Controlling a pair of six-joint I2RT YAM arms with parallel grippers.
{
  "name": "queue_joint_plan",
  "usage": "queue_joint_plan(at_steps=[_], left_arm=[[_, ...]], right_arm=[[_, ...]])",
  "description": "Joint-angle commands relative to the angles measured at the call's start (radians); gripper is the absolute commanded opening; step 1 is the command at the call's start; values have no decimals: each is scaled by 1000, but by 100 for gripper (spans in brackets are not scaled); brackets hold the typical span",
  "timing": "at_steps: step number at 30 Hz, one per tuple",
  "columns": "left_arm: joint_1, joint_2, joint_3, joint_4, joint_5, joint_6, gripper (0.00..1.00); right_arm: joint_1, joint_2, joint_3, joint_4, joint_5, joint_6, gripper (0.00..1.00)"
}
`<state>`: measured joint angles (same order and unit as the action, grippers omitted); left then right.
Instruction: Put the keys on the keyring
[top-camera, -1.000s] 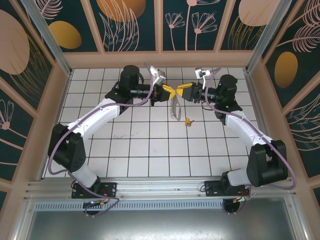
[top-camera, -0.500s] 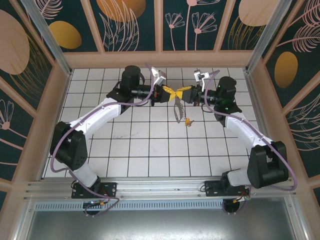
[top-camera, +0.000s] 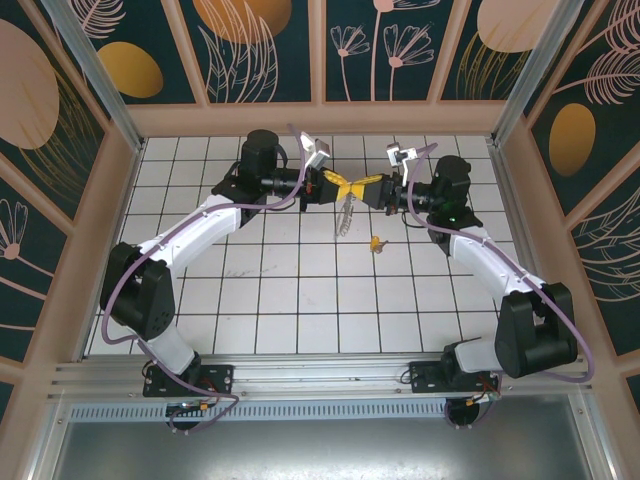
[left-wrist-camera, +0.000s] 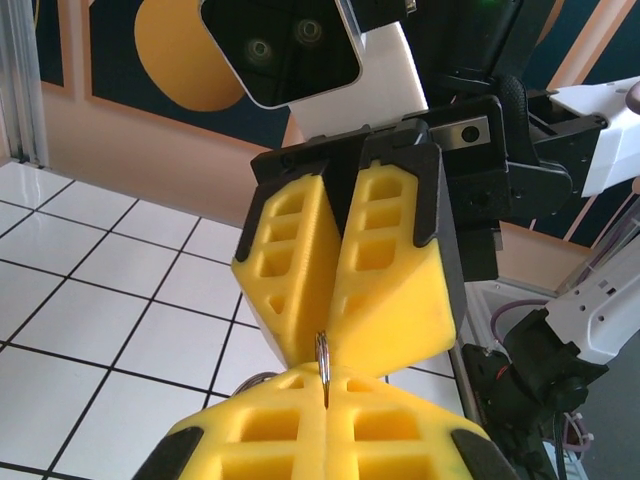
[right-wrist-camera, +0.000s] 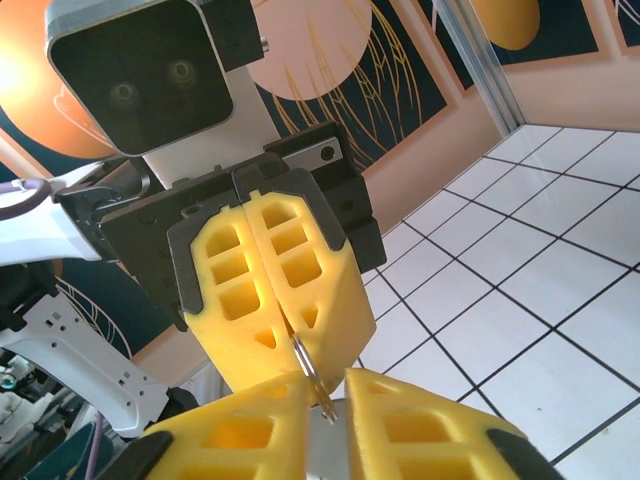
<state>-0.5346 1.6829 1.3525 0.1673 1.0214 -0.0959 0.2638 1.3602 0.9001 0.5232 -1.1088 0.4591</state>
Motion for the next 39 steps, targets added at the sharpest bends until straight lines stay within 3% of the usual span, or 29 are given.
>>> queue_joint_plan(at_steps=[1, 5, 7, 10, 18, 24, 33, 39], left_arm=[[7, -5, 28, 45, 34, -8, 0], [7, -2, 28, 44, 37, -10, 0], [7, -5, 26, 45, 24, -14, 0], [8, -22, 4, 89, -28, -46, 31], [28, -159, -145, 331, -303, -220, 69], [30, -201, -179, 373, -372, -286, 74], [30, -201, -227, 444, -307, -328, 57], [30, -180, -245, 544, -268, -384, 49]], right_arm=[[8, -26, -12, 23, 2, -7, 11], [8, -24, -2, 37, 9, 8, 0], [9, -24, 2, 45, 18, 15, 0], [6, -27, 6, 59, 47, 21, 0], [-17, -17, 24, 140, 69, 77, 0], [-15, -3, 33, 235, 86, 152, 0], [3, 18, -11, 527, 177, 380, 0], [39, 38, -4, 609, 218, 449, 0]])
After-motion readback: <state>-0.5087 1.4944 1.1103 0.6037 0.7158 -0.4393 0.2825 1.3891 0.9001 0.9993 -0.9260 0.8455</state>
